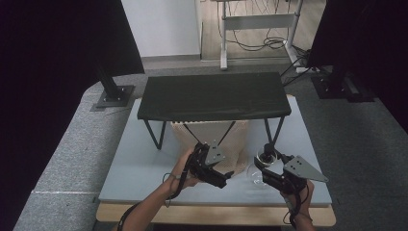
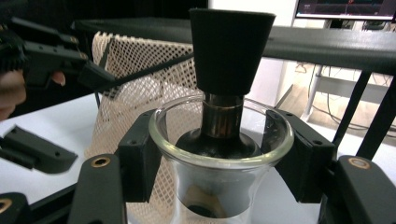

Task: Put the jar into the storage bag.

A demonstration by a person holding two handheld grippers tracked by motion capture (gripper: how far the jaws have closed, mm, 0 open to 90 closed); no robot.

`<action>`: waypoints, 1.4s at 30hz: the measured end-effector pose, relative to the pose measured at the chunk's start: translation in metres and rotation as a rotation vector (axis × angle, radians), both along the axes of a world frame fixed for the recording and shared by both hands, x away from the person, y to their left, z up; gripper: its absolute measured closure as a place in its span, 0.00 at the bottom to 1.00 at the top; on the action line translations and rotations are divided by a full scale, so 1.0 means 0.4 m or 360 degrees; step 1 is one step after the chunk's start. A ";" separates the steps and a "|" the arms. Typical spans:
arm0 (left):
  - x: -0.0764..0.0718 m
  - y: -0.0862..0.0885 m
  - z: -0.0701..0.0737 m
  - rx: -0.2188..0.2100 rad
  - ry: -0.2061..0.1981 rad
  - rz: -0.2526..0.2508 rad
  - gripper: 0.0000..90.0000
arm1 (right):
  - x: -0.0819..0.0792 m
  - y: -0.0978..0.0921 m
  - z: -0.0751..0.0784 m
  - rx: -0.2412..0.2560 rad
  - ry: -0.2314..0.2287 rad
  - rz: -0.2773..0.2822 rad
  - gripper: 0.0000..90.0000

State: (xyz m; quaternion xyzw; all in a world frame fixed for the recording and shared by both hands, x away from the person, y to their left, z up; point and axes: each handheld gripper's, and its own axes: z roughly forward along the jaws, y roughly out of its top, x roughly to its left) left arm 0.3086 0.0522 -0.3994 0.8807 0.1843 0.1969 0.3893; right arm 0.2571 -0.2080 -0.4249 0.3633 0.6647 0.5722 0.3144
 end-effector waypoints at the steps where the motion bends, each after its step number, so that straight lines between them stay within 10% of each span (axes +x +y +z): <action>1: 0.000 0.000 0.000 0.0002 0.0001 -0.0002 0.06 | 0.000 0.001 0.004 0.0007 -0.0010 -0.0002 0.42; 42: -0.003 -0.008 -0.005 0.0070 -0.0031 0.0004 0.06 | 0.038 0.075 0.219 0.0076 -0.0322 0.0039 0.42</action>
